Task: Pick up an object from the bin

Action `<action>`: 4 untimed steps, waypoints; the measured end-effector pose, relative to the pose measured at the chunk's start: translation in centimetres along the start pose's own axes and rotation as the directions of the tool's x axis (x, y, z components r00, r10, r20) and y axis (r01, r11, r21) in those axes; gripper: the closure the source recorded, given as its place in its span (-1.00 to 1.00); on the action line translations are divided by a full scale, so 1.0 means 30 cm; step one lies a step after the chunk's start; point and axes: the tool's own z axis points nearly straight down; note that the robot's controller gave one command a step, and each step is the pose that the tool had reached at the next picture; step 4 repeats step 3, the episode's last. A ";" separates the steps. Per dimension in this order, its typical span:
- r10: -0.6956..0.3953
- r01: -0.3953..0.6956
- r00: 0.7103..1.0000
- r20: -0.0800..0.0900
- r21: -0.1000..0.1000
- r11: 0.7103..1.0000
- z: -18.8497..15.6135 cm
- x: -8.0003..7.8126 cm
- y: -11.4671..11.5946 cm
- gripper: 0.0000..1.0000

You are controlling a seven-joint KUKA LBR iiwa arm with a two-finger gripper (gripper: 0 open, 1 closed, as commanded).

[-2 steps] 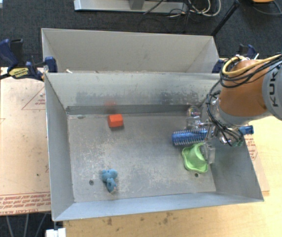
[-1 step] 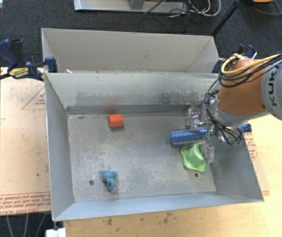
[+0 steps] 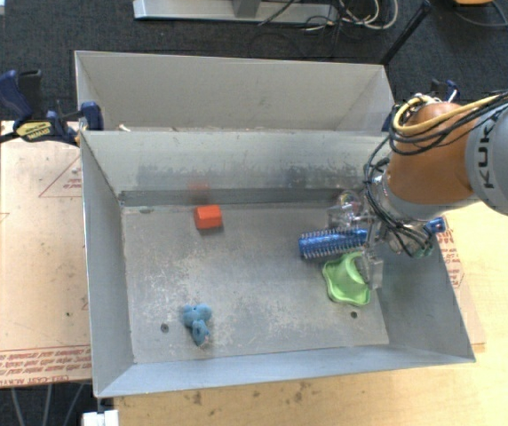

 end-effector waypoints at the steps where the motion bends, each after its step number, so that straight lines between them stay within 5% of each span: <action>1: -0.006 0.006 1.000 0.002 -0.002 1.000 0.000 -0.005 0.005 -1.00; 2: -0.012 0.012 1.000 0.000 0.003 1.000 -0.010 -0.008 0.002 1.00; 4: -0.013 0.013 1.000 0.000 0.003 1.000 -0.010 -0.008 0.002 1.00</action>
Offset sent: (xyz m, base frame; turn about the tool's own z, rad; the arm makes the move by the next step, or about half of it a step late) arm 0.0041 0.0361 -0.0192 -0.0288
